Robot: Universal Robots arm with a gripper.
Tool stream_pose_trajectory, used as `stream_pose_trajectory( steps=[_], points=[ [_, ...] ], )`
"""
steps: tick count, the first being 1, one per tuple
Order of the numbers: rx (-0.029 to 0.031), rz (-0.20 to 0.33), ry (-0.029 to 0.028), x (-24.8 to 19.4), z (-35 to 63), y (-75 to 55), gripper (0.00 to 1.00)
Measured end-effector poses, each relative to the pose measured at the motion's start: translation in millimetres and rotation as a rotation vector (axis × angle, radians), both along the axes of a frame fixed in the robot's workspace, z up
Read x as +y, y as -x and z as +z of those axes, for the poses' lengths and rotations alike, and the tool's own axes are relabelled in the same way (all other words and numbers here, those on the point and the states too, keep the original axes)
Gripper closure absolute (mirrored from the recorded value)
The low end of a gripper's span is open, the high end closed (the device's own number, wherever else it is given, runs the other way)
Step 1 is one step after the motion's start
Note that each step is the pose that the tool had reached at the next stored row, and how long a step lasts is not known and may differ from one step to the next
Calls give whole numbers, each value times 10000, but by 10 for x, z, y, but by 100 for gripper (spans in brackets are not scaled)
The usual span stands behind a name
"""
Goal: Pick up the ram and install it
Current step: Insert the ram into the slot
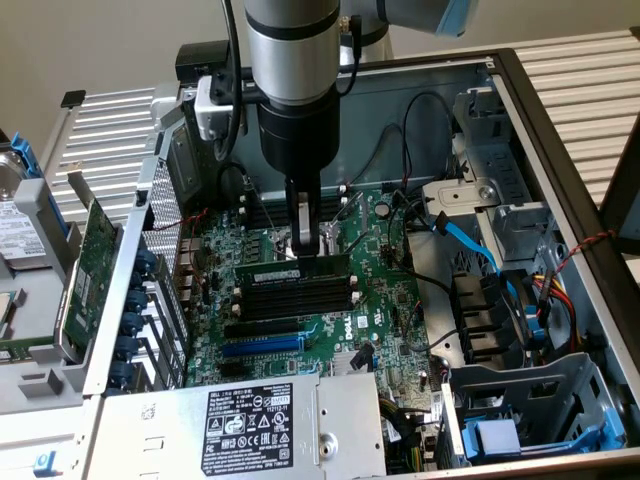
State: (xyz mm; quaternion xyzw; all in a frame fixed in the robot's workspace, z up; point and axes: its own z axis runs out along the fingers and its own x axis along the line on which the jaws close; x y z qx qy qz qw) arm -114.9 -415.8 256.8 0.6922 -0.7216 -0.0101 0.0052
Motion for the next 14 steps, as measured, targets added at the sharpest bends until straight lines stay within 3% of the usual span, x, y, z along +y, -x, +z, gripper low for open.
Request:
stream_pose_trajectory(
  steps=[14],
  points=[
    [-1,0,11,0,-83,-1,88]
  ],
)
